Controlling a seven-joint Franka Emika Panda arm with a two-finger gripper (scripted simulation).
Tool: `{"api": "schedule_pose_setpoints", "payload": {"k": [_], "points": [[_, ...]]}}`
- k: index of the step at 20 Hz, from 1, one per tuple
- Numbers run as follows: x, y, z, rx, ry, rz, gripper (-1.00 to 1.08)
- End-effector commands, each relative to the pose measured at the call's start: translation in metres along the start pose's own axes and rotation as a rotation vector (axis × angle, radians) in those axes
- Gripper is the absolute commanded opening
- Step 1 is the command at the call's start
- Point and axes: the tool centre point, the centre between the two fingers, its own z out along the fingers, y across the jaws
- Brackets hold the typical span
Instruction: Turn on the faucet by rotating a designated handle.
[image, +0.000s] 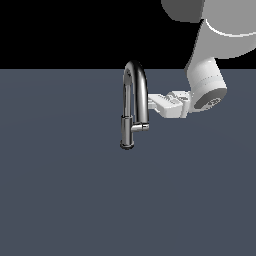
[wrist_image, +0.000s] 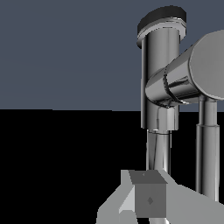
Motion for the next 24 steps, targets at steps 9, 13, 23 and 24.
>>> {"api": "schedule_pose_setpoints", "payload": {"k": [9,13,23,24], "points": [[-0.003,0.021,0.000,0.000,0.000,0.000,-1.00],[-0.004,0.030,0.000,0.000,0.000,0.000,-1.00],[-0.007,0.054,0.000,0.000,0.000,0.000,-1.00],[-0.007,0.054,0.000,0.000,0.000,0.000,-1.00]]}}
